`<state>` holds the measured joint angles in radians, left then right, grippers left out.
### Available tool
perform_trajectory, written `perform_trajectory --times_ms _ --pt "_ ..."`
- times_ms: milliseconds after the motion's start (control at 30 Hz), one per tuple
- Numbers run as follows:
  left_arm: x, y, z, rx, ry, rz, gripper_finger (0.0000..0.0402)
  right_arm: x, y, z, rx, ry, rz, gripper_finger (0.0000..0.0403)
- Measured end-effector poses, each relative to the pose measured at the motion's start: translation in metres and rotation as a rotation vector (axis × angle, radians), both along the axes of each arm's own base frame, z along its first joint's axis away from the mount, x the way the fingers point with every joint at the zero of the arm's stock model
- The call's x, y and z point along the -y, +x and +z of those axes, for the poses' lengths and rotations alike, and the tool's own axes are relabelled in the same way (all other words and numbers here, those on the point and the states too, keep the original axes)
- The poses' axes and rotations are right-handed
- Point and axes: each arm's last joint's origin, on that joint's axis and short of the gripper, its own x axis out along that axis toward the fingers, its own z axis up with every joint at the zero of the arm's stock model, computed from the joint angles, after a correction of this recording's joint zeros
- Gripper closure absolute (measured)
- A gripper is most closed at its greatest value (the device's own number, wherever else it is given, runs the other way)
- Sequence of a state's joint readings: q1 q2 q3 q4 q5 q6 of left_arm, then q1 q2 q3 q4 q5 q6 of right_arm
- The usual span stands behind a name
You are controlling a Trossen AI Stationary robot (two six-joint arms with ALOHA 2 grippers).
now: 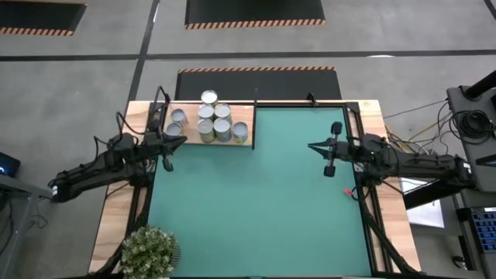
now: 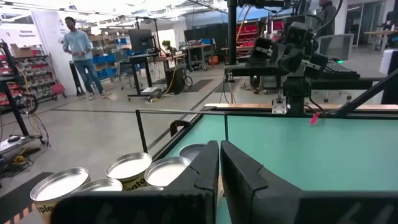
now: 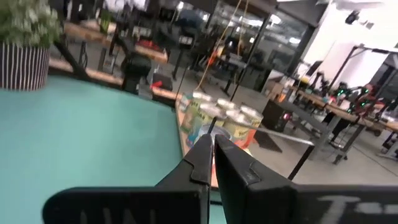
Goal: Pick and place cans onto a shelf
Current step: Return to Home Position
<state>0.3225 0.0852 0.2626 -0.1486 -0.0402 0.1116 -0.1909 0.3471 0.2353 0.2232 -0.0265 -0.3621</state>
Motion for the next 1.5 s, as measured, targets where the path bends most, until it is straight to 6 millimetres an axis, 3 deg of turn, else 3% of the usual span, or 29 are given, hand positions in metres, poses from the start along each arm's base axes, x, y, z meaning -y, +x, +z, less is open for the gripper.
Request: perform_trajectory --times_ms 367,667,933,1300,1500 --pt "0.001 -0.004 -0.004 0.027 -0.017 0.0 0.0402 -0.002 -0.026 -0.021 0.154 0.036 -0.053 0.0394" --pt "0.001 -0.004 -0.006 0.007 -0.034 0.001 0.0402 0.002 -0.029 -0.046 0.092 0.072 -0.217 0.0394" --pt "0.001 -0.003 -0.011 -0.007 -0.049 0.001 0.0402 0.004 -0.027 -0.058 0.023 0.093 -0.243 0.0394" --pt "-0.003 0.01 -0.051 0.0 -0.107 -0.004 0.0402 0.003 -0.026 -0.062 -0.009 0.105 -0.216 0.0394" --pt "-0.002 0.013 -0.062 0.03 -0.131 -0.069 0.0402 0.003 -0.026 -0.063 -0.015 0.098 -0.216 0.0394"
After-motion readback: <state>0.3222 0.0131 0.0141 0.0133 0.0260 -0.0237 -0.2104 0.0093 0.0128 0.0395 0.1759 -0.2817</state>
